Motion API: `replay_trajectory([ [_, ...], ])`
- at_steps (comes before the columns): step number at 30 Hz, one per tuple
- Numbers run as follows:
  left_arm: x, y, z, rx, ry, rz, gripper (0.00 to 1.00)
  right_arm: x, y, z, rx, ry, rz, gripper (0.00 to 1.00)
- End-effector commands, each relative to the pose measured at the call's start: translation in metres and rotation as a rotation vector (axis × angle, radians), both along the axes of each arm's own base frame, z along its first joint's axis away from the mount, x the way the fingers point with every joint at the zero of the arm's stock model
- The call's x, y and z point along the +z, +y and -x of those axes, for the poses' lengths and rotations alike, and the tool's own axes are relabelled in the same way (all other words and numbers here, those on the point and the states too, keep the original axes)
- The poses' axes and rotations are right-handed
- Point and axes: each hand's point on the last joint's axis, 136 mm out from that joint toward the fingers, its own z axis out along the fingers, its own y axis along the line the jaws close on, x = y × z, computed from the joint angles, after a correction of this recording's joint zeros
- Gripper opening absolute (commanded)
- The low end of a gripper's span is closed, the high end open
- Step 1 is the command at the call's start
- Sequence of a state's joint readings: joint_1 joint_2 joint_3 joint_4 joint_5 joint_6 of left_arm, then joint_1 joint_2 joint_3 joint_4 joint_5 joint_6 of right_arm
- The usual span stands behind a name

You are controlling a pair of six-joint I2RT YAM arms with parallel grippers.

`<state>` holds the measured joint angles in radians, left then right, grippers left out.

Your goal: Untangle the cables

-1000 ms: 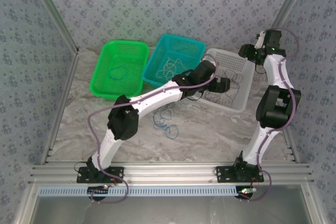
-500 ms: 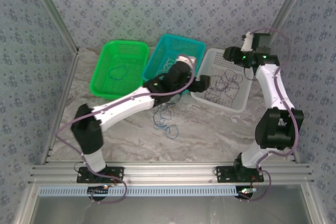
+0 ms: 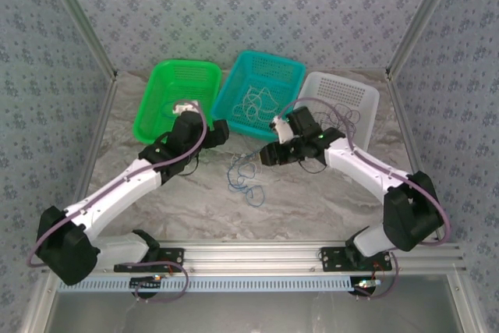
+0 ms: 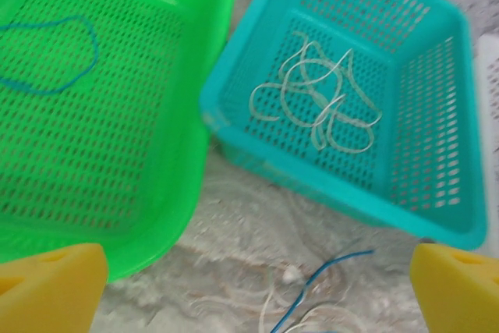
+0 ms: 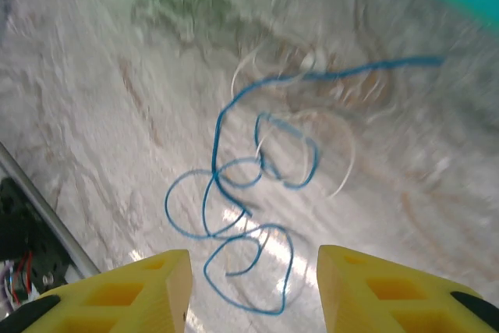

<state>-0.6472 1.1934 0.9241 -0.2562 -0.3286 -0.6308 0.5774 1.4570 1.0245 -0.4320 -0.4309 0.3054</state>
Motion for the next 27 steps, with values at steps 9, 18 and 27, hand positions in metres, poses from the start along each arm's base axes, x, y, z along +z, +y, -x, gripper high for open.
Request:
replay_trajectory([
  [9,-0.013,0.031,0.010,0.081,0.030,0.008,0.99,-0.058,0.024,-0.006,-0.059,0.000,0.073,0.44],
  [18,-0.017,0.034,0.014,0.086,0.030,0.019,0.99,-0.090,0.031,-0.023,-0.102,0.002,0.133,0.42],
  [27,-0.019,0.034,0.015,0.085,0.033,0.027,0.99,-0.095,0.038,-0.033,-0.132,-0.033,0.120,0.34],
])
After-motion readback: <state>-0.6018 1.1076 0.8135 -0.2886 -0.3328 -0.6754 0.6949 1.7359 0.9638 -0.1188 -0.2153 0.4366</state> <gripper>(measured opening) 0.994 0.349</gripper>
